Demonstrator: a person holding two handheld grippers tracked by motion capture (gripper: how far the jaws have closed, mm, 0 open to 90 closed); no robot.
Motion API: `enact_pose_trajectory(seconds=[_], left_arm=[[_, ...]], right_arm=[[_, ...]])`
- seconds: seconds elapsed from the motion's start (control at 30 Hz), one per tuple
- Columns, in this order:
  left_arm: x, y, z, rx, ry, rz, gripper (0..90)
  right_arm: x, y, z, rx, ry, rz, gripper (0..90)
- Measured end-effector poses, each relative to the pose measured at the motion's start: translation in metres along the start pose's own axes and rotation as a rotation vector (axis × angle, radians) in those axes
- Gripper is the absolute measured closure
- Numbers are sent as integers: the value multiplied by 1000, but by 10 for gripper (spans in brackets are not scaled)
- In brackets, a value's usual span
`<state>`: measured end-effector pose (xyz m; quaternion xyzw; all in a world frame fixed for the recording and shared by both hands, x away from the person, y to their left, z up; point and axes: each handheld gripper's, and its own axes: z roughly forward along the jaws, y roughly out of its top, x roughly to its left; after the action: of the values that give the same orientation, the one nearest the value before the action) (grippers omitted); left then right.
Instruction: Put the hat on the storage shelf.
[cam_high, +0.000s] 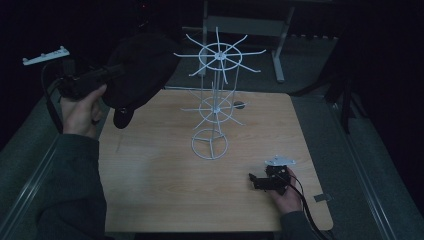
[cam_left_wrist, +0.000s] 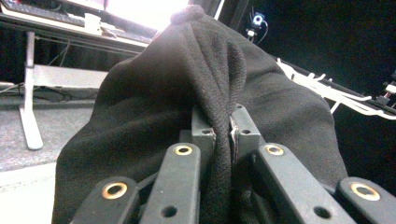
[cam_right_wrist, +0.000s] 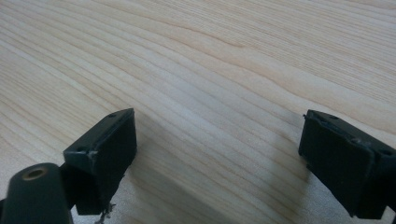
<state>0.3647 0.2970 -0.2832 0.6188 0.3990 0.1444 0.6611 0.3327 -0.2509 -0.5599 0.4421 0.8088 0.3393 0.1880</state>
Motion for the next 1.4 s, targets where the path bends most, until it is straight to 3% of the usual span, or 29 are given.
enact_pose_trajectory(seconds=[0.73,1.4], left_arm=[[-5,-2,7,-22,-26,-3,846],[-7,2,-12,-104,-33,-13,846]], right_arm=[[0,0,0,0,1,-1,110],[0,0,0,-1,-1,-2,110]])
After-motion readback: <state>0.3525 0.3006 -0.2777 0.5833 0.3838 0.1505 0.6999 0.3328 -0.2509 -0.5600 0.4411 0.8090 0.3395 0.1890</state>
